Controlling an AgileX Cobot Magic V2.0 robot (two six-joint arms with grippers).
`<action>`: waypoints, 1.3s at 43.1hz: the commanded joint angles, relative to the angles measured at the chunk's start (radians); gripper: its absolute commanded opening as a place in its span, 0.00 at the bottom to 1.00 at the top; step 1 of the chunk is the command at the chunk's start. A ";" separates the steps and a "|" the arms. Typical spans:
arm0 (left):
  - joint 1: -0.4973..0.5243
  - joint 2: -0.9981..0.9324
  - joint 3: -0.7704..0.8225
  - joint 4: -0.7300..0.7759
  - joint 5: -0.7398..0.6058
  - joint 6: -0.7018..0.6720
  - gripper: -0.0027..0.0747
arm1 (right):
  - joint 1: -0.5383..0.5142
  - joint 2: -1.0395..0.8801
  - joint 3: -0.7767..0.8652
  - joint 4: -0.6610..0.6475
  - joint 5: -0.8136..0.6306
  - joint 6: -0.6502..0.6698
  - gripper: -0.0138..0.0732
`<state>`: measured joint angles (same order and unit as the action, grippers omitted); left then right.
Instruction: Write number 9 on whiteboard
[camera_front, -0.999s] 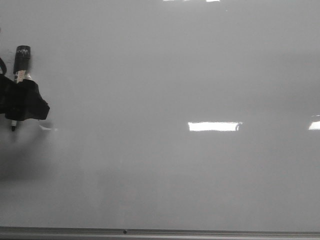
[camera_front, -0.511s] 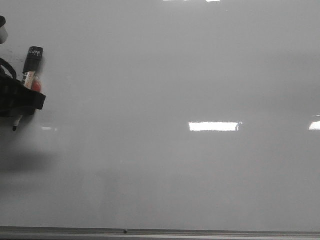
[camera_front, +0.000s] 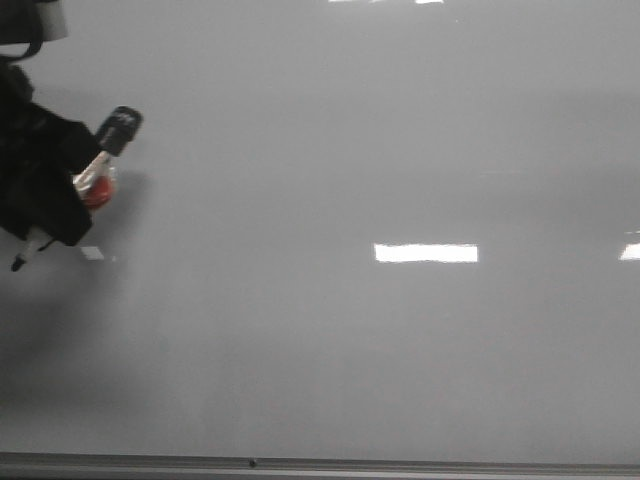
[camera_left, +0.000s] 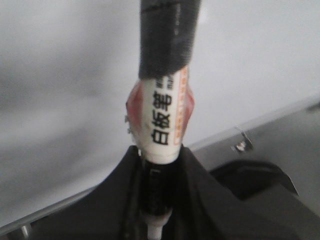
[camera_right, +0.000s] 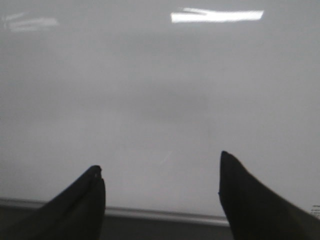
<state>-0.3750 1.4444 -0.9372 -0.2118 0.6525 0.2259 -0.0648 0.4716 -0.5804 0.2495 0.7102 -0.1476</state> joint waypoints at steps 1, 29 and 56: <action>-0.078 -0.038 -0.109 -0.176 0.173 0.196 0.01 | 0.018 0.120 -0.101 0.124 0.075 -0.137 0.75; -0.206 -0.038 -0.213 -0.576 0.608 0.793 0.01 | 0.197 0.676 -0.429 0.880 0.562 -0.792 0.75; -0.206 -0.038 -0.213 -0.579 0.595 0.818 0.01 | 0.481 0.960 -0.516 0.863 0.575 -0.801 0.57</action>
<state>-0.5736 1.4445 -1.1187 -0.7289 1.2119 1.0414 0.4146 1.4523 -1.0648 1.0548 1.2123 -0.9341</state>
